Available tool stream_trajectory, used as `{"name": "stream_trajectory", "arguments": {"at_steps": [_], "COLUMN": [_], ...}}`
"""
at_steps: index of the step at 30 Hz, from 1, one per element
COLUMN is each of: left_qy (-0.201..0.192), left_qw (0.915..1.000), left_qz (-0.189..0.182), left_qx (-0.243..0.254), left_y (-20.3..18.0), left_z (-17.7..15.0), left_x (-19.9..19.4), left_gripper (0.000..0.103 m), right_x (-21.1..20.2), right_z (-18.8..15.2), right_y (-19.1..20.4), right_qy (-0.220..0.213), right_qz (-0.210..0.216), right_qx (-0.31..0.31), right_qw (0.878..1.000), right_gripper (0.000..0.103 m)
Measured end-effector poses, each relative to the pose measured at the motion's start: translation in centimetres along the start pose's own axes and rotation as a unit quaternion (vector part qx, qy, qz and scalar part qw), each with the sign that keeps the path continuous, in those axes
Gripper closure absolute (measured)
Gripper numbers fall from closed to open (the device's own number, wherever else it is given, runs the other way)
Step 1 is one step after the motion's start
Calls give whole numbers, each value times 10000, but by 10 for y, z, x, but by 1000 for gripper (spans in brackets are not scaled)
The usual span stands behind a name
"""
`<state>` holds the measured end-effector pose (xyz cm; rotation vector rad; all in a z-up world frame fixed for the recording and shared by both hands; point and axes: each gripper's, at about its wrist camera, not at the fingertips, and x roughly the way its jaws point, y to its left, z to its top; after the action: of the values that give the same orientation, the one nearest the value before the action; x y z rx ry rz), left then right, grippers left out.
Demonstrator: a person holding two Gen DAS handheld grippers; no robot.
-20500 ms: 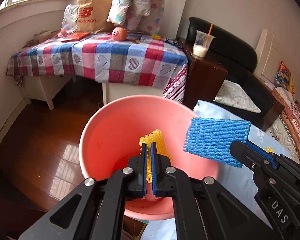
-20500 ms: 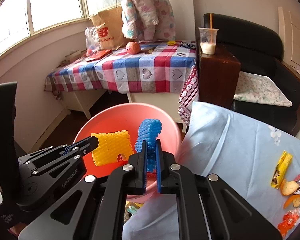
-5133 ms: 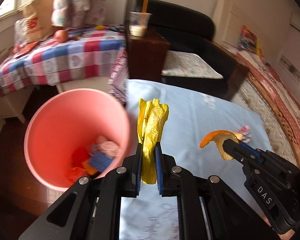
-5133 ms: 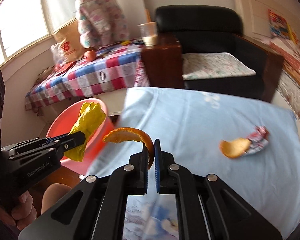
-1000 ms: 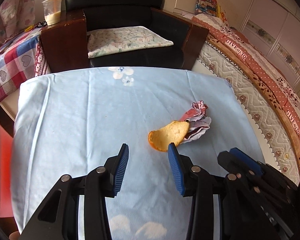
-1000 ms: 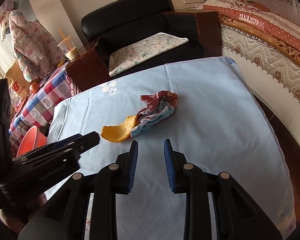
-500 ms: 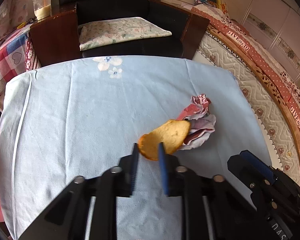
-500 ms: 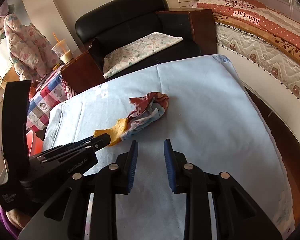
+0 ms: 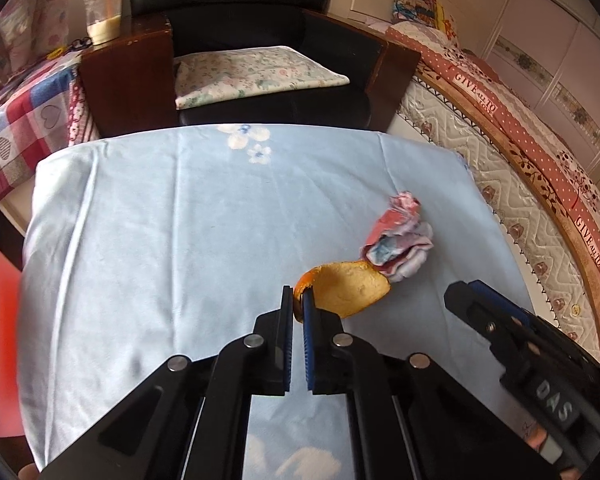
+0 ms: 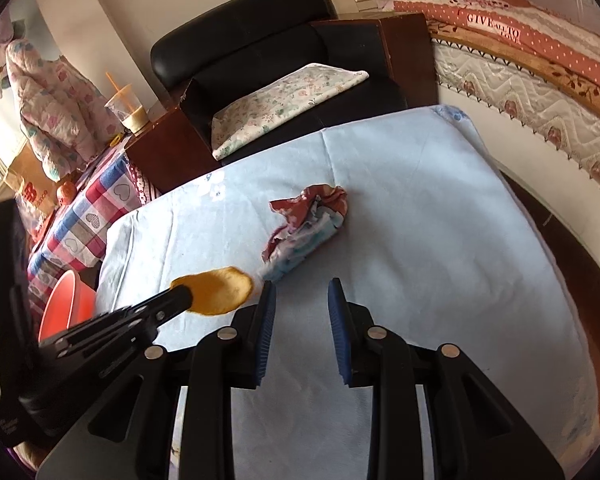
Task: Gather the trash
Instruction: 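Grasp the round orange peel with the left tool while the right tool grasps the red-white candy wrapper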
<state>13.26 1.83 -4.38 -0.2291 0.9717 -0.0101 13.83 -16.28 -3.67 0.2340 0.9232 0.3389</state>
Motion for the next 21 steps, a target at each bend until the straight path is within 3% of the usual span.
{"name": "stream_trajectory", "arguments": {"at_steps": [4,6,8,17,19,21], "left_qy": [-48,-80,-109,-87,-82,-83], "left_qw": [9999,9999,9998,9998,9997,9997], "left_qz": [79,107,112,168,187,197], "left_qx": [-80,-90,-104,-112,-111,-121], "left_y": [11,14,17,22,23,24], "left_z": [-4,-6,-9,-19,-21,-23], "left_x": [-8,-11,-14,-23,-25,-28], "left_gripper": [99,99,99,99,99,99], "right_x": [8,12,14,45,48,49], "right_z": [3,6,9,20,19,17], "right_y": [1,-1,-2,5,7,9], "right_qy": [94,126,70,253,264,278], "right_qz": [109,190,289,82,32,6], "right_qx": [164,371,591,809,732,646], "right_qw": [9998,9991,9978,9964,9970,9975], "right_gripper": [75,62,57,57,67,87]}}
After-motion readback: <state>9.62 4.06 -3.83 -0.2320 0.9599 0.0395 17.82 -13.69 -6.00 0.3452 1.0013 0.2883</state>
